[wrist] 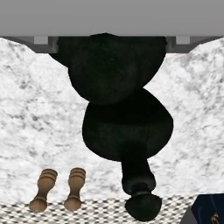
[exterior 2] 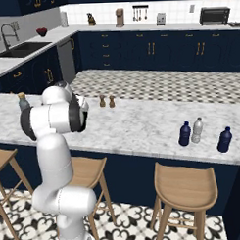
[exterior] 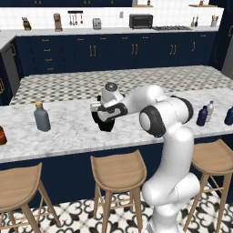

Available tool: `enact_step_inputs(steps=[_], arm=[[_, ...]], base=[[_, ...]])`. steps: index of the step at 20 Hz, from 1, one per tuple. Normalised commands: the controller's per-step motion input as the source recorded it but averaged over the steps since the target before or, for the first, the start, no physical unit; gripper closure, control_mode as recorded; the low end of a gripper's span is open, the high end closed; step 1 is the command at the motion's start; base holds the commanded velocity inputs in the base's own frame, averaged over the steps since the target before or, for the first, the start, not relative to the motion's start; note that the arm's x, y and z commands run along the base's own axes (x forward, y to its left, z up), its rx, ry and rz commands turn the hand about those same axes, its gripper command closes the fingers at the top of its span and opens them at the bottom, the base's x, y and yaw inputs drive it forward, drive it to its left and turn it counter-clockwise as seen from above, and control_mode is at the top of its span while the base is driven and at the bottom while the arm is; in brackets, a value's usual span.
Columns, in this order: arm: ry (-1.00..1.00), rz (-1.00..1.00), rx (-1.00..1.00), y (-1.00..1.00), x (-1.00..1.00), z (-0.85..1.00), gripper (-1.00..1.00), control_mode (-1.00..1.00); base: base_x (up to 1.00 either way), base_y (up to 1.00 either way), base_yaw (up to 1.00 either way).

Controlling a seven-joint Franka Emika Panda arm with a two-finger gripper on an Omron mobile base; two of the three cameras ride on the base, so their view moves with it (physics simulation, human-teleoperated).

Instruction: Move the plastic bottles in the middle to the plastics group, and the glass bottles in the middle to the glass group.

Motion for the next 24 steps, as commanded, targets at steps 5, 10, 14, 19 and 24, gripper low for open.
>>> enact_step_inputs(steps=[5, 10, 14, 19, 24], arm=[[0.0, 0.03, 0.0, 0.0, 0.03, -0.18, 1.0, -1.0], [-0.07, 0.06, -0.02, -0.04, -0.06, -0.26, 1.0, -1.0], [-0.27, 0.09, -0.01, -0.05, -0.11, -0.07, 1.0, -1.0], [-0.16, 0.1, 0.0, 0.02, -0.38, 0.27, 1.0, -1.0], [0.0, 0.09, 0.0, 0.29, -0.37, 0.32, 1.0, -1.0]], base=[[0.0, 0.0, 0.0], [0.0, 0.0, 0.0], [0.0, 0.0, 0.0], [0.0, 0.0, 0.0], [0.0, 0.0, 0.0]])
